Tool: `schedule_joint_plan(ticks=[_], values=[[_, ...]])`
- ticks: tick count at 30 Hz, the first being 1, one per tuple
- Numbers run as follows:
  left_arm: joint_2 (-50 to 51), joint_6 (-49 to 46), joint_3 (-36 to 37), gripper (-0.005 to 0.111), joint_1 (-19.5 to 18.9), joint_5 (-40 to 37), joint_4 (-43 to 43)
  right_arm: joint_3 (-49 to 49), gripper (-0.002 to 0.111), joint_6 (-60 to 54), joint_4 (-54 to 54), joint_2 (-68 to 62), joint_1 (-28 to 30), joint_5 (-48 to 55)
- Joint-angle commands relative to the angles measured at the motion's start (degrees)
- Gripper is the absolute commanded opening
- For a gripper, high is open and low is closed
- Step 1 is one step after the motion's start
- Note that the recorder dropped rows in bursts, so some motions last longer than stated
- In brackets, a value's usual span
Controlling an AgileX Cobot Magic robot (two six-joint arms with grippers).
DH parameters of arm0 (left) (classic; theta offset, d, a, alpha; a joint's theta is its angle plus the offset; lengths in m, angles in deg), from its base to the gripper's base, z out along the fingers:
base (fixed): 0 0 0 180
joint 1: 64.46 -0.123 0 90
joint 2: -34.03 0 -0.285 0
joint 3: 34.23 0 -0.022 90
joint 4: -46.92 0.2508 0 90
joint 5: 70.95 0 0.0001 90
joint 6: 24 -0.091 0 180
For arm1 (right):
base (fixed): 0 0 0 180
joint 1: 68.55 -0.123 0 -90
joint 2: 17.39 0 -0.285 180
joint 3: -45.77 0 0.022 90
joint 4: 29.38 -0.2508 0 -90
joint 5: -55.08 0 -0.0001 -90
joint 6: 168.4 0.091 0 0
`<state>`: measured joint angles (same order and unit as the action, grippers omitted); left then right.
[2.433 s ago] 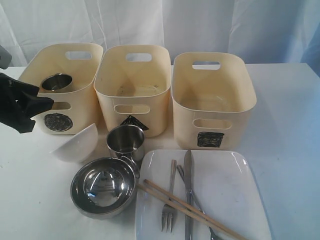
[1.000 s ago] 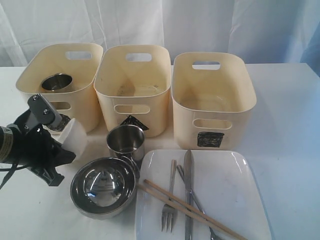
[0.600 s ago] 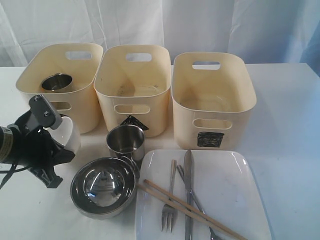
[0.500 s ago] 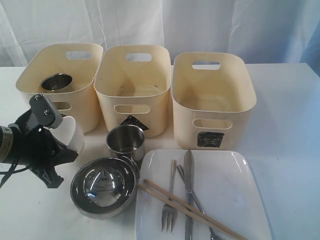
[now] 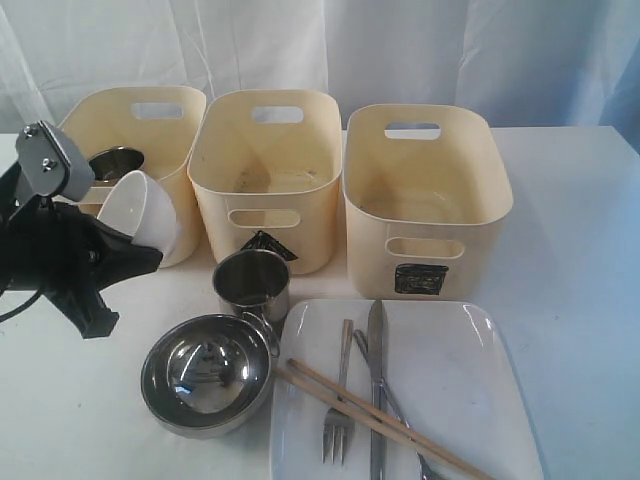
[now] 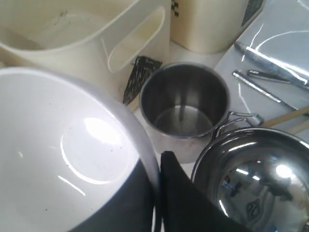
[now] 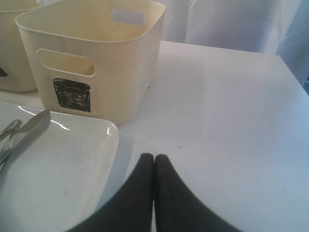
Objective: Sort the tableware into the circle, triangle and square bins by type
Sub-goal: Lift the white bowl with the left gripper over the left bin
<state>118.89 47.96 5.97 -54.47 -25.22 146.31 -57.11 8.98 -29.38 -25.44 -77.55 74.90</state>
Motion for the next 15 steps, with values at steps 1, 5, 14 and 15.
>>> schedule_joint_plan(ticks=[1, 5, 14, 15], values=[[-4.4, 0.67, 0.24, 0.0, 0.12, 2.37, 0.56, 0.1, 0.0, -0.08, 0.31, 0.26, 0.39, -0.21], [-7.85, 0.67, 0.24, 0.0, 0.12, 2.26, 0.56, 0.1, 0.0, -0.08, 0.31, 0.26, 0.39, -0.21], [-14.51, -0.99, 0.24, 0.0, 0.12, -5.28, 0.56, 0.1, 0.0, -0.08, 0.31, 0.26, 0.39, -0.21], [-15.02, -1.56, 0.24, 0.0, 0.12, -7.4, 0.56, 0.1, 0.0, -0.08, 0.31, 0.26, 0.39, -0.21]])
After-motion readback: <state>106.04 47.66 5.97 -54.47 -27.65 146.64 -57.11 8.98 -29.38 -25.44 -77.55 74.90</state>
